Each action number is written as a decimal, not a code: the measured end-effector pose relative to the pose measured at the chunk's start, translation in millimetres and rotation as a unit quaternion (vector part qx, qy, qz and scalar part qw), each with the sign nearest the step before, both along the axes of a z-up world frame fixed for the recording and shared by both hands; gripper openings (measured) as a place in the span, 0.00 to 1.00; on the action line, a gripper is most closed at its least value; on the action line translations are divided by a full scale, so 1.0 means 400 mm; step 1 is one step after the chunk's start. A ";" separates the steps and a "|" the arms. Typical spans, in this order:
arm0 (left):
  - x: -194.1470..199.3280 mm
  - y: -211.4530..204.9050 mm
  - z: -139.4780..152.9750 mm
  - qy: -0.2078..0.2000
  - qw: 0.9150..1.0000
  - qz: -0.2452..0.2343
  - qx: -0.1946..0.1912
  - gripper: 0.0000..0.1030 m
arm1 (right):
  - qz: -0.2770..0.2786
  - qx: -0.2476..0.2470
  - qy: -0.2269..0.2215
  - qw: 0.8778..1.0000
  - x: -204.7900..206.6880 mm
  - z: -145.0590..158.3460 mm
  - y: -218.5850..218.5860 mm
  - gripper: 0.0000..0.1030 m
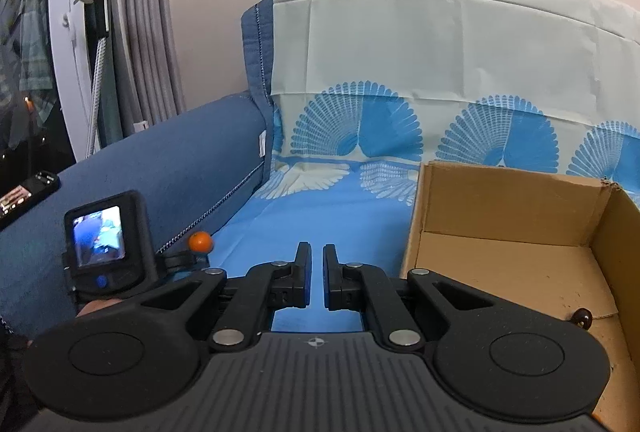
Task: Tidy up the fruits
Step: 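Move both open grippers down toward the fruits beside the box, then grasp an orange tangerine with the right gripper while the left gripper grasps the yellow fruit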
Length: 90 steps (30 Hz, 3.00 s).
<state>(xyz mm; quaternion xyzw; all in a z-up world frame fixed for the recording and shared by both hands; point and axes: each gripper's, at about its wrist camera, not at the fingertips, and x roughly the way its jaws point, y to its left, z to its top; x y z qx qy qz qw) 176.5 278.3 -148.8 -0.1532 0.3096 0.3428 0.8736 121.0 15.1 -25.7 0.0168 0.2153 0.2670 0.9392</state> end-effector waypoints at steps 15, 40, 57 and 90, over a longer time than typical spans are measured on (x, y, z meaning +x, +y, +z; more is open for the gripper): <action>-0.092 -0.004 0.061 -0.014 0.995 -0.058 -0.083 0.06 | 0.018 0.024 0.007 1.000 0.021 0.003 0.007 0.06; -0.173 0.070 0.039 -0.044 0.979 0.044 -0.192 0.15 | 0.278 -0.227 0.088 0.929 0.382 -0.132 0.716 0.50; -0.157 0.044 0.046 -0.040 0.983 0.039 -0.172 0.28 | 0.205 -0.219 0.058 0.952 0.312 -0.053 0.599 0.37; -0.108 -0.028 0.094 0.003 0.998 -0.064 -0.025 0.27 | 0.097 -0.147 0.099 0.979 -0.188 -0.139 0.199 0.38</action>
